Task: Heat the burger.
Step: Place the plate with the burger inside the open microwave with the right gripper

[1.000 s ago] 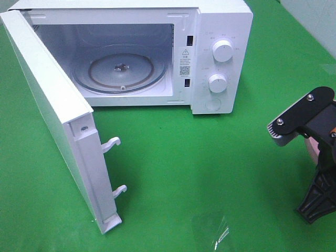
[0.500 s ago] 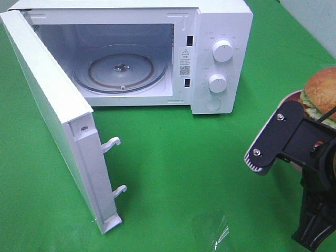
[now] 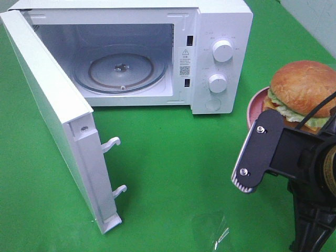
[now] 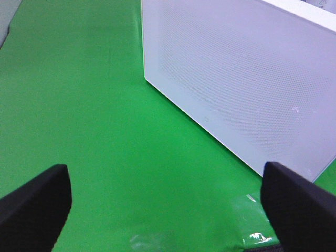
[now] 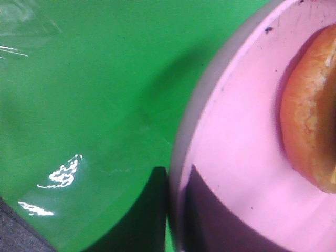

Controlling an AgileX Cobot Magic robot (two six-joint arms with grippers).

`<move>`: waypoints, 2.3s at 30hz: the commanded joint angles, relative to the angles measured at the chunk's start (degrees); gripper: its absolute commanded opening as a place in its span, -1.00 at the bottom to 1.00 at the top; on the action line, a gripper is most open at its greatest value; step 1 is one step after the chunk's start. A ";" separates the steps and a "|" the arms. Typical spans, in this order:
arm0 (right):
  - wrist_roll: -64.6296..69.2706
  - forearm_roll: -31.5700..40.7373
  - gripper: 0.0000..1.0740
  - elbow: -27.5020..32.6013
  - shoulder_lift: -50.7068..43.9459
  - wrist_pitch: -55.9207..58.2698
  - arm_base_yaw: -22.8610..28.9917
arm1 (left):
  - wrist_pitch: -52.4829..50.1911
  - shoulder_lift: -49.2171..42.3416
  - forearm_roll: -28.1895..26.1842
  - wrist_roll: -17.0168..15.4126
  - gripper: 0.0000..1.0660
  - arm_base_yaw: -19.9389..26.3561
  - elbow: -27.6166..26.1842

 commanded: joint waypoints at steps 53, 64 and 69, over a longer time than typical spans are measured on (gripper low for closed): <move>-64.17 4.13 -1.00 0.00 -0.63 -31.34 -13.75 | -0.06 -0.11 -0.46 -0.06 0.68 0.11 0.00; -92.25 23.09 -1.00 0.00 -0.63 -33.69 -22.92 | -0.06 -0.11 -0.46 -0.06 0.68 0.11 0.00; -102.62 30.77 -1.00 -0.11 -0.63 -34.55 -25.78 | -0.06 -0.11 -0.46 -0.06 0.68 0.11 0.00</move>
